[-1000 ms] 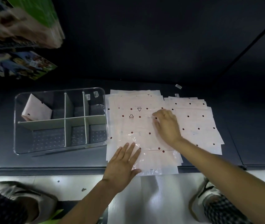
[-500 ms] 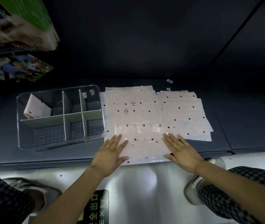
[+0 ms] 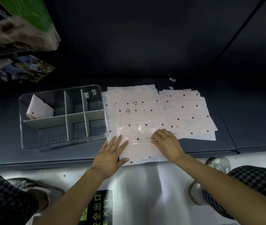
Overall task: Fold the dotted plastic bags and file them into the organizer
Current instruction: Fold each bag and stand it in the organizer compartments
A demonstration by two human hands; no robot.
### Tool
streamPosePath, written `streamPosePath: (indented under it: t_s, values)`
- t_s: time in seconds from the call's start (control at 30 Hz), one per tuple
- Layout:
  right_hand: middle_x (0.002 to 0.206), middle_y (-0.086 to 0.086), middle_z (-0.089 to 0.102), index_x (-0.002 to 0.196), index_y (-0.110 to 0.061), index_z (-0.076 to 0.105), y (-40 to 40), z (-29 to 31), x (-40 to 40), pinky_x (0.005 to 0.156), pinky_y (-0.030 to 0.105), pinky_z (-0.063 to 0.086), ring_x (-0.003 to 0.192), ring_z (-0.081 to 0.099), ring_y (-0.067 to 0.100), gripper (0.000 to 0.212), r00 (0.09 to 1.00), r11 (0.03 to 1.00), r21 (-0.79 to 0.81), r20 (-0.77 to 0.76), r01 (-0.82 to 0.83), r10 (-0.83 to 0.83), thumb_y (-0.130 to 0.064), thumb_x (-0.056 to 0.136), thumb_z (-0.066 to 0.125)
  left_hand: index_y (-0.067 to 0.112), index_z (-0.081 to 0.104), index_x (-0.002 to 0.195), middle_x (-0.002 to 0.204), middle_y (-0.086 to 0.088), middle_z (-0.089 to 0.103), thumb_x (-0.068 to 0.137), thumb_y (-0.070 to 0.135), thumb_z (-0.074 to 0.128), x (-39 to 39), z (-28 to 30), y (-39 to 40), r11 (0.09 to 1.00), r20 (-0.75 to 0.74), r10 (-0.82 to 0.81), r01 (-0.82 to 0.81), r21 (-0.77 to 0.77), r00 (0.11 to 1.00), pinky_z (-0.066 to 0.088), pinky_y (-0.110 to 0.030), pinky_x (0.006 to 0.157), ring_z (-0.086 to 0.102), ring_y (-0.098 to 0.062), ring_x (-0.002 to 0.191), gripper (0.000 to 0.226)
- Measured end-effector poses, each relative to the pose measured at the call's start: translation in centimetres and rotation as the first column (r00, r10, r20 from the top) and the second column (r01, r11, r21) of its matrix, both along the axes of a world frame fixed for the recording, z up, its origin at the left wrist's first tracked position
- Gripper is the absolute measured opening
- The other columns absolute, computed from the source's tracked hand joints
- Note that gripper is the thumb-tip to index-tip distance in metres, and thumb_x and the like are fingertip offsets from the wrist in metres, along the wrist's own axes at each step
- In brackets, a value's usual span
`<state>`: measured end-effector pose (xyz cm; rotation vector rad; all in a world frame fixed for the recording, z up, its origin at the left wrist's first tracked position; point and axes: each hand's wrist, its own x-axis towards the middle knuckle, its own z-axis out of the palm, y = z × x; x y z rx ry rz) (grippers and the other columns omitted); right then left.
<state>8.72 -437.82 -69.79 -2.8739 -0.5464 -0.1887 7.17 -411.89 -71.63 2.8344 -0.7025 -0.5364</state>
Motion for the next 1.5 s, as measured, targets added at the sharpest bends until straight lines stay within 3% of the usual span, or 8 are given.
streamPosePath:
  t_s: [0.2,0.4,0.73,0.87,0.97,1.2,1.33,1.5]
  values:
    - [0.074,0.002,0.066,0.070,-0.010,0.071,-0.1,-0.2,0.6,0.054,0.030,0.053,0.064,0.062,0.022,0.010,0.999,1.000,0.014,-0.049,-0.009,0.010,-0.009,0.070,0.081,0.038,0.008,0.149,0.159,0.010,-0.004,0.093,0.063,0.025,0.0,0.5,-0.5,0.994,-0.027,0.083,-0.085,-0.068,0.996,-0.007,-0.033,0.117,-0.009,-0.013,0.146,0.064]
    - [0.097,-0.004,0.063,0.097,-0.015,0.067,-1.2,1.5,1.7,0.079,0.028,0.044,0.096,0.053,0.016,0.017,0.941,0.989,0.122,-0.336,0.087,-0.041,-0.023,0.095,0.052,0.033,0.021,0.148,0.152,0.009,0.027,0.091,0.057,0.042,1.0,2.5,-1.0,0.959,-0.014,0.161,-0.160,-0.232,0.987,0.005,-0.029,0.116,0.010,-0.013,0.144,0.065]
    - [0.069,-0.017,0.054,0.089,-0.014,0.055,-1.1,7.0,1.1,0.065,0.011,0.035,0.065,0.047,-0.001,0.009,0.759,0.933,0.357,-0.617,0.035,0.207,-0.015,0.096,0.050,0.039,0.041,0.136,0.112,0.016,0.057,0.084,0.036,0.069,-0.4,3.5,-0.3,0.784,-0.212,0.302,-0.369,-0.499,0.929,0.042,-0.021,0.081,0.057,-0.010,0.102,0.059]
    - [0.088,-0.002,0.062,0.092,-0.018,0.056,-0.8,6.0,2.0,0.078,0.023,0.040,0.085,0.050,0.009,0.010,0.787,0.947,0.289,-0.613,0.143,0.068,-0.018,0.097,0.047,0.034,0.037,0.137,0.092,-0.005,0.064,0.084,0.027,0.070,-0.2,2.9,-0.7,0.665,-0.363,0.385,-0.528,-0.528,0.849,0.050,-0.033,0.077,0.061,-0.021,0.078,0.063]
    - [0.092,0.002,0.062,0.095,-0.016,0.058,-0.4,4.2,2.8,0.083,0.029,0.040,0.094,0.043,0.013,0.013,0.787,0.963,0.162,-0.612,0.214,-0.072,-0.018,0.097,0.045,0.030,0.026,0.143,0.106,-0.004,0.065,0.086,0.027,0.068,-0.1,2.5,-1.1,0.587,-0.448,0.409,-0.605,-0.539,0.795,0.053,-0.037,0.085,0.064,-0.021,0.093,0.071]
    - [0.096,0.002,0.066,0.101,-0.013,0.057,0.6,2.0,4.0,0.089,0.038,0.041,0.103,0.046,0.024,0.022,0.809,0.970,-0.042,-0.543,0.240,-0.224,-0.020,0.098,0.036,0.024,0.021,0.147,0.146,0.000,0.029,0.093,0.029,0.057,-0.8,2.6,-2.6,0.687,-0.236,0.481,-0.530,-0.498,0.845,0.049,-0.037,0.091,0.055,-0.020,0.106,0.065]
    - [0.102,0.002,0.066,0.105,-0.012,0.055,0.7,1.5,4.3,0.091,0.040,0.039,0.107,0.046,0.025,0.024,0.814,0.971,-0.107,-0.529,0.214,-0.238,-0.021,0.099,0.033,0.019,0.025,0.147,0.157,-0.007,0.014,0.095,0.036,0.050,-1.7,2.4,-3.7,0.912,0.145,0.314,-0.255,-0.320,0.938,0.019,-0.039,0.115,0.019,-0.026,0.142,0.061]
    - [0.109,0.003,0.065,0.108,-0.013,0.054,0.9,1.0,4.4,0.090,0.037,0.036,0.110,0.046,0.025,0.025,0.829,0.969,-0.146,-0.502,0.200,-0.247,-0.020,0.100,0.031,0.018,-0.020,0.146,0.150,-0.005,-0.033,0.094,0.062,0.016,-1.2,0.6,-5.1,1.000,0.106,-0.011,0.012,-0.013,0.994,-0.016,-0.037,0.116,-0.032,-0.021,0.137,0.077]
